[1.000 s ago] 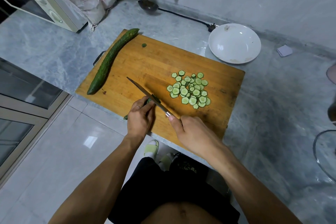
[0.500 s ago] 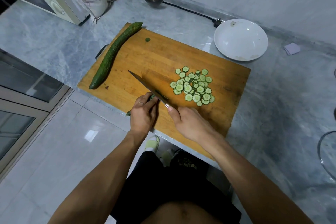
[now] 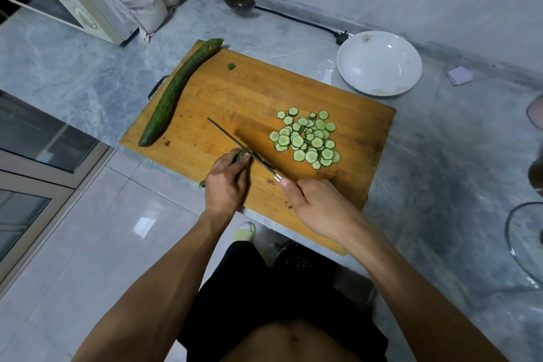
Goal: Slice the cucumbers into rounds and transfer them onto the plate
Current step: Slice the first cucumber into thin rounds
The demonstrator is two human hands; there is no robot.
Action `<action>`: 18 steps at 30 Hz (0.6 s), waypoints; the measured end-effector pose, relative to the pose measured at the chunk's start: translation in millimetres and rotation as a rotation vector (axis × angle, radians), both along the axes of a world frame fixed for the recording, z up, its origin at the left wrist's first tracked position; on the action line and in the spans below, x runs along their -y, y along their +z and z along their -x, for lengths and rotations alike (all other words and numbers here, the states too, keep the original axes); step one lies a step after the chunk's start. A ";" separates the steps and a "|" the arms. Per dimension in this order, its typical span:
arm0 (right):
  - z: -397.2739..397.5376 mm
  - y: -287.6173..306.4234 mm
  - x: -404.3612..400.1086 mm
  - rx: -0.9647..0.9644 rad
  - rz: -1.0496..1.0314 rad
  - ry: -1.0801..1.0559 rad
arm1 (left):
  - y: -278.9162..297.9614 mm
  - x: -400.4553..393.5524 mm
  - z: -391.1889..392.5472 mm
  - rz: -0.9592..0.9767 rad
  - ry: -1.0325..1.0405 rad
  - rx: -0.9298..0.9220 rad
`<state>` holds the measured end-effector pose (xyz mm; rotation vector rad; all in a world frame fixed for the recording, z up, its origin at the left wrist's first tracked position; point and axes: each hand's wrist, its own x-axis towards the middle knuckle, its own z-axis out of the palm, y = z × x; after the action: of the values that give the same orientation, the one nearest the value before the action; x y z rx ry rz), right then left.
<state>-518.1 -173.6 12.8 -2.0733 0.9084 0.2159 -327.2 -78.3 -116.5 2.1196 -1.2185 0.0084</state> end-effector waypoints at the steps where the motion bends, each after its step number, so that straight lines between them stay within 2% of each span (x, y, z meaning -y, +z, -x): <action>1: 1.2 1.6 -0.2 -0.002 0.001 -0.001 | 0.3 -0.1 0.5 -0.002 -0.004 0.003; 18: 1.0 8.5 -0.7 0.021 0.016 0.004 | -1.5 -0.3 -1.1 0.012 -0.008 0.028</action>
<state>-519.1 -172.9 21.3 -2.0888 0.8959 0.1891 -326.1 -78.0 -118.0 2.1103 -1.2404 0.0422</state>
